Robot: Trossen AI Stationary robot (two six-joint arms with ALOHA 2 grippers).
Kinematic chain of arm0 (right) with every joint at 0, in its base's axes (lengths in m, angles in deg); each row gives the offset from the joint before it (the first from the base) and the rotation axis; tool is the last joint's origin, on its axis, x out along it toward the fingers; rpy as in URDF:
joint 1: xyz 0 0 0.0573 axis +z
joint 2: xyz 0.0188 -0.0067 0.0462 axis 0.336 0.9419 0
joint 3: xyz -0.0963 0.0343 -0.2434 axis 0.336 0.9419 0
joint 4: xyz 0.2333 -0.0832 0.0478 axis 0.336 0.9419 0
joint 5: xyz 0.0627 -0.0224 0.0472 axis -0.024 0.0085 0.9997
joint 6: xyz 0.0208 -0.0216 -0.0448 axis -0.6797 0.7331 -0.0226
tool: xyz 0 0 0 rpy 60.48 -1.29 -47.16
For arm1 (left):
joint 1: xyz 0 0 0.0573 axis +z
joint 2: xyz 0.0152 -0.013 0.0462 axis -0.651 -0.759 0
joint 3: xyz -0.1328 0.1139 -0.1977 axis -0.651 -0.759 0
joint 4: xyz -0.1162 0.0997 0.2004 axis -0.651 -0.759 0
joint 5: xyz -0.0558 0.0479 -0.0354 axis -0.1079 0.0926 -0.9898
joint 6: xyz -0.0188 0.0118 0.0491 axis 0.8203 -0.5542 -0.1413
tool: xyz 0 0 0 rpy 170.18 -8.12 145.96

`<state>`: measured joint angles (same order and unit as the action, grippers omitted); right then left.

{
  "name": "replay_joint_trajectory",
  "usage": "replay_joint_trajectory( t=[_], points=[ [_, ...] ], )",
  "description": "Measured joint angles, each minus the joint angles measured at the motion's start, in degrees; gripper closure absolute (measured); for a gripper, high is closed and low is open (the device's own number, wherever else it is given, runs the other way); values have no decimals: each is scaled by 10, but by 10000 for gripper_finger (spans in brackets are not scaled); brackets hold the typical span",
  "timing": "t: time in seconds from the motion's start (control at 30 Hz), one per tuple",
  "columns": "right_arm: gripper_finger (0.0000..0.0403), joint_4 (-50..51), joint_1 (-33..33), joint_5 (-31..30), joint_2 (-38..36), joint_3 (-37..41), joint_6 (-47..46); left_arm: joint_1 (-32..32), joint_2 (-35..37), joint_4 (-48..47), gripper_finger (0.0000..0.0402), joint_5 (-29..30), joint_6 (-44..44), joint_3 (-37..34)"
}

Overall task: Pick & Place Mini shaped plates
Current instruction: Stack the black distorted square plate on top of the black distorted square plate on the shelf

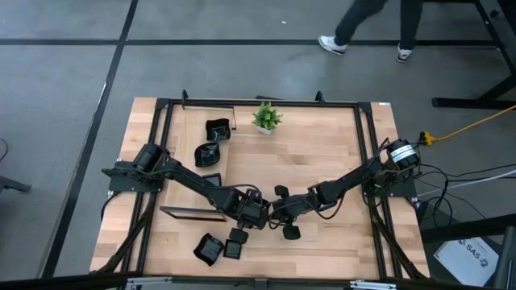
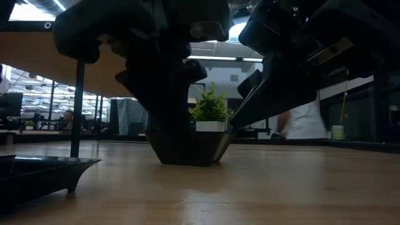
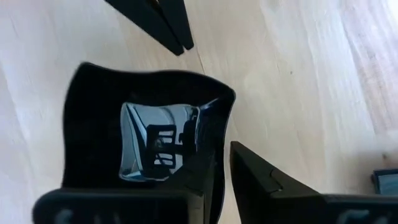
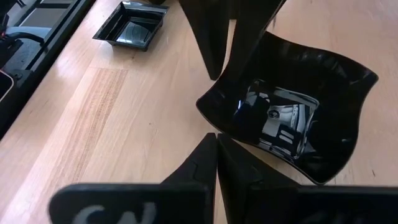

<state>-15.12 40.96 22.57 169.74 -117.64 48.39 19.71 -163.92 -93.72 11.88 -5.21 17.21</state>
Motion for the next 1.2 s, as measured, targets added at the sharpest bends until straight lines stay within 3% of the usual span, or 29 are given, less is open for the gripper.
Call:
replay_joint_trajectory(
  t=[1.2],
  points=[
    [389,0,0,0,0,0,1,0,-9,-33,362,-4,-14,33]
  ],
)
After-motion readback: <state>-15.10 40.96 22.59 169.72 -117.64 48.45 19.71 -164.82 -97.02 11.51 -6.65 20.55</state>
